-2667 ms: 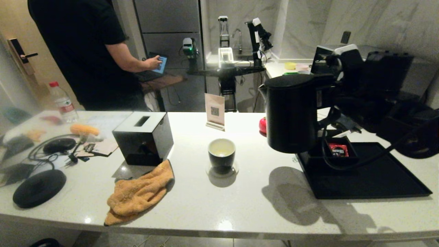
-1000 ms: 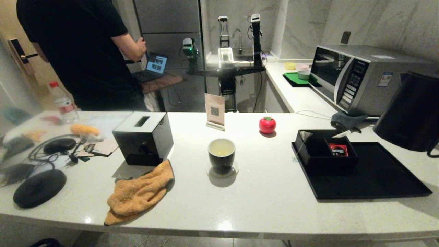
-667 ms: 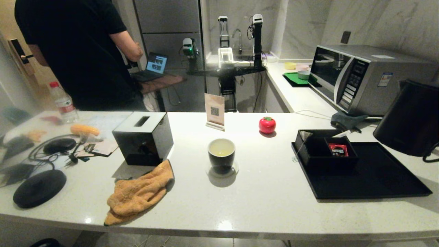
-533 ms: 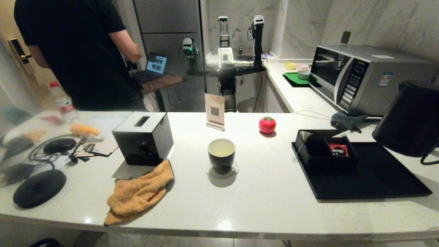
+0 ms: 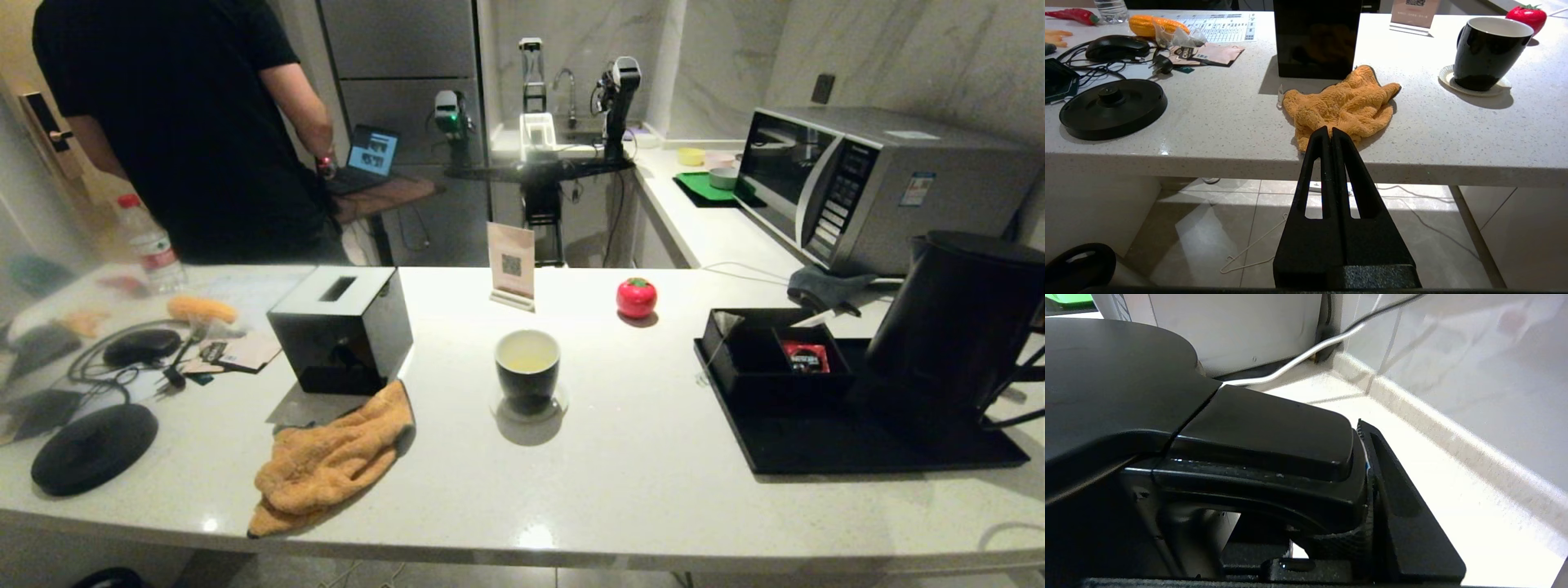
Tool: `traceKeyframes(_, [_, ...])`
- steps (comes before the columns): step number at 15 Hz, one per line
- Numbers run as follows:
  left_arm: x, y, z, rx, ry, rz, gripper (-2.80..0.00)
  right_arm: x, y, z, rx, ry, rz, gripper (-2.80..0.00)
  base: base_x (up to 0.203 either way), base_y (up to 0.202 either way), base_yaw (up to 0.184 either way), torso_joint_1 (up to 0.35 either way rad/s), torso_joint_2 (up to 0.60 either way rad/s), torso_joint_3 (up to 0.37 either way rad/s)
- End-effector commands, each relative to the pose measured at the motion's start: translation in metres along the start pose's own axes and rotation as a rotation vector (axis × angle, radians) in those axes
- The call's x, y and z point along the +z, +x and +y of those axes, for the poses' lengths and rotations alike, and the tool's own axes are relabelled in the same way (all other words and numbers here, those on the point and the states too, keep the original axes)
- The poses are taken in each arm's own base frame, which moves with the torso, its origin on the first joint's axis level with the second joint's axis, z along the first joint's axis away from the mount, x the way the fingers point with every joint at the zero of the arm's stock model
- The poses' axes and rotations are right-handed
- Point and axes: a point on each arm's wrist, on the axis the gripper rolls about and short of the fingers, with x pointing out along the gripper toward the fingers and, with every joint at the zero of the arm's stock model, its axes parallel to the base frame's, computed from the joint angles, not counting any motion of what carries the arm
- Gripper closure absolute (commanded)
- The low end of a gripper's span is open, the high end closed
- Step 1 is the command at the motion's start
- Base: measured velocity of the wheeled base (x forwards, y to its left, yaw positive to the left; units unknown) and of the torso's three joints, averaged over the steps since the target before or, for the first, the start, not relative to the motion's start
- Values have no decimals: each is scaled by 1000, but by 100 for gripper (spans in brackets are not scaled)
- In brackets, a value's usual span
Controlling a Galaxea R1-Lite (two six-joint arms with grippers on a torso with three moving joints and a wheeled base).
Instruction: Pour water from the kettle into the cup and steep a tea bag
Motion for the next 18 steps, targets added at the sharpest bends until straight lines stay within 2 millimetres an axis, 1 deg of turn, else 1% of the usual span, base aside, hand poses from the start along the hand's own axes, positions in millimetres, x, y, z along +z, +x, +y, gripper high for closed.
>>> traceKeyframes(1, [0, 0, 0, 0, -1, 1, 0, -11, 4, 2, 1, -13, 6, 0, 0, 0, 0, 0, 0, 0])
traceKeyframes(4, [0, 0, 0, 0, -1, 0, 0, -17, 5, 6, 10, -16, -4, 0, 0, 0, 0, 0, 0, 0])
traceKeyframes(8, [0, 0, 0, 0, 0, 0, 0, -31, -5, 17, 47, -18, 10, 0, 0, 0, 0, 0, 0, 0])
traceKeyframes(12, [0, 0, 0, 0, 1, 1, 0, -39, 1, 25, 63, -23, 18, 0, 0, 0, 0, 0, 0, 0])
traceKeyframes(18, [0, 0, 0, 0, -1, 1, 0, -46, 14, 29, 57, -18, -20, 0, 0, 0, 0, 0, 0, 0])
